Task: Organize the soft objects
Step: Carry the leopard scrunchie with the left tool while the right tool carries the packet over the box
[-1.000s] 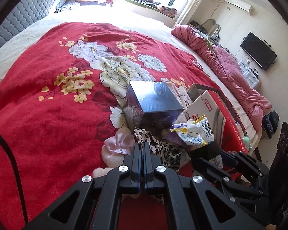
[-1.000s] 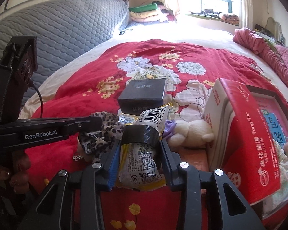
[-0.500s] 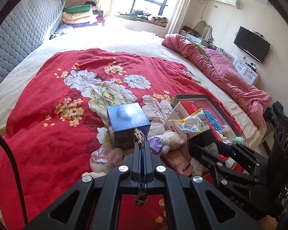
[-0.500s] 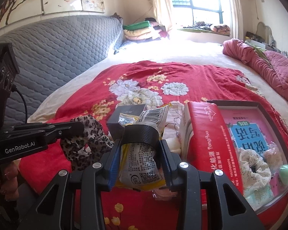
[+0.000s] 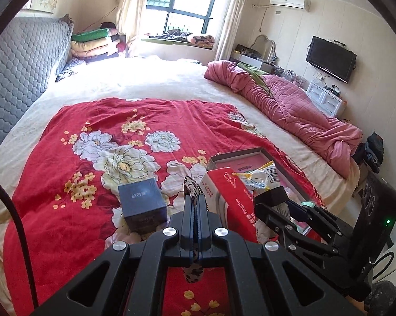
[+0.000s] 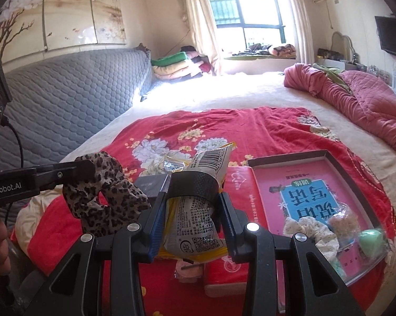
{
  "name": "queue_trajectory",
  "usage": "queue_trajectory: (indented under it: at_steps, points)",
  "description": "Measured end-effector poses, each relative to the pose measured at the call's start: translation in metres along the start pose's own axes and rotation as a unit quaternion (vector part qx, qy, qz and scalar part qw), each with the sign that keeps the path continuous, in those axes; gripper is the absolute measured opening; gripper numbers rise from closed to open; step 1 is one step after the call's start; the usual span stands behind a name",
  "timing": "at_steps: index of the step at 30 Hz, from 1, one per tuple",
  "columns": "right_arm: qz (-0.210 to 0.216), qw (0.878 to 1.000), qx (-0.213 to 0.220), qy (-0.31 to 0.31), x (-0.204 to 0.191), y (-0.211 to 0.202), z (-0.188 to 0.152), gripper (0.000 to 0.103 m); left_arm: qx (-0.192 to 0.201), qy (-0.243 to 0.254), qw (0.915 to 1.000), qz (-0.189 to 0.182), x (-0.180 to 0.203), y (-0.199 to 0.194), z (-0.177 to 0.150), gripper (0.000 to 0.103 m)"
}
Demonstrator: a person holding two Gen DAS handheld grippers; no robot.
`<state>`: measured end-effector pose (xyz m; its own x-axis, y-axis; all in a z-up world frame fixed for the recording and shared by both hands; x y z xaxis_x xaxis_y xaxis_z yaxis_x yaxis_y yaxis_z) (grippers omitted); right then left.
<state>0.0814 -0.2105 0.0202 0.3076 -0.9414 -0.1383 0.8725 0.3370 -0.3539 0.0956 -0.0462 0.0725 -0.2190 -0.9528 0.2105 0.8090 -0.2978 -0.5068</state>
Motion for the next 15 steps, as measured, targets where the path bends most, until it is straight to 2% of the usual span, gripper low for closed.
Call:
queue_trajectory:
  at_steps: [15]
  points:
    - [-0.048, 0.996, 0.048, 0.053, 0.068, -0.037, 0.020, 0.040, 0.016, 0.075, 0.9959, -0.049, 0.108, 0.015, 0.041, 0.001]
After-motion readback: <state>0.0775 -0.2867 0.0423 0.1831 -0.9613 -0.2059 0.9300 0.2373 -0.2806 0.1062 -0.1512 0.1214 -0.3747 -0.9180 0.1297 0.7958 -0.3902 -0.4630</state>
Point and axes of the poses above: each gripper's, at about its wrist camera, not at the fingertips, and y roughly the way its jaws point, x to its right, z to its top, the point moved 3 cm from there along y, roughly the way its jaws point, and after that the axes turned 11 degrees about x, right-handed, at the moved point
